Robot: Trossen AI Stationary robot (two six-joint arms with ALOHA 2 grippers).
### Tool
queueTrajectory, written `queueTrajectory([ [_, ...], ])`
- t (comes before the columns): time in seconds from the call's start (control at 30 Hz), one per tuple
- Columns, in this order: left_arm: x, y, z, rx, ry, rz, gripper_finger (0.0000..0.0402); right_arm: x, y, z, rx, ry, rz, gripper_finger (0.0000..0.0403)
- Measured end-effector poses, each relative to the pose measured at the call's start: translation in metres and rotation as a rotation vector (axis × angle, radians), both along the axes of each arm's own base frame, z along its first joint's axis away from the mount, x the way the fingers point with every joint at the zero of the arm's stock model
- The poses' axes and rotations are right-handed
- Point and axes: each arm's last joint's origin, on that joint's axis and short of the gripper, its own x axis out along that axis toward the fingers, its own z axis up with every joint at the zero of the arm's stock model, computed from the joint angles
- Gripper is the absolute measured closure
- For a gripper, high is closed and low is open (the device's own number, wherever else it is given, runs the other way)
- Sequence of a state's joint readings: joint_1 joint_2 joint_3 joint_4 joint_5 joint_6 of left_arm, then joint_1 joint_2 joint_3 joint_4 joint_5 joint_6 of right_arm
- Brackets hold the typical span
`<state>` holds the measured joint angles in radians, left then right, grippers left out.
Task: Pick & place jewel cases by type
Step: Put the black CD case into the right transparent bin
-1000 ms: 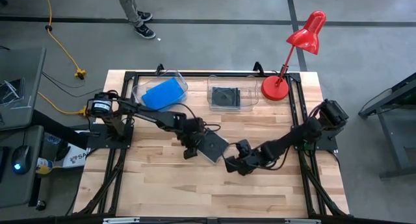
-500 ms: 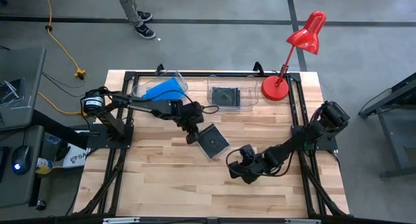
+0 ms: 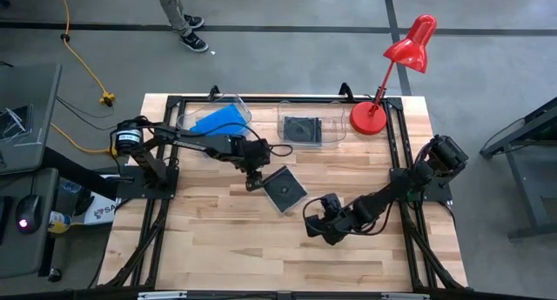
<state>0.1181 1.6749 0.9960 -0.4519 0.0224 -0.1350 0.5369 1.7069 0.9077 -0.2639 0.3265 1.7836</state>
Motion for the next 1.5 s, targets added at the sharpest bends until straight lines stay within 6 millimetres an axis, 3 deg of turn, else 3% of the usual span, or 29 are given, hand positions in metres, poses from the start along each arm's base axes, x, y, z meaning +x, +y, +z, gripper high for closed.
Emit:
queueTrajectory([
  [0.5,0.008,-0.004,-0.025,-0.169,0.039,-0.075,0.019,0.0,-0.001,0.0,0.012,0.001,-0.038,0.0163],
  [1.07,0.011,-0.002,-0.029,-0.293,0.008,-0.106,0.019,0.0,-0.001,0.0,-0.012,-0.018,-0.057,0.0163],
  [1.5,0.018,-0.002,-0.036,-0.36,-0.02,-0.113,0.019,0.018,-0.033,0.002,-0.065,-0.071,-0.18,0.0163],
])
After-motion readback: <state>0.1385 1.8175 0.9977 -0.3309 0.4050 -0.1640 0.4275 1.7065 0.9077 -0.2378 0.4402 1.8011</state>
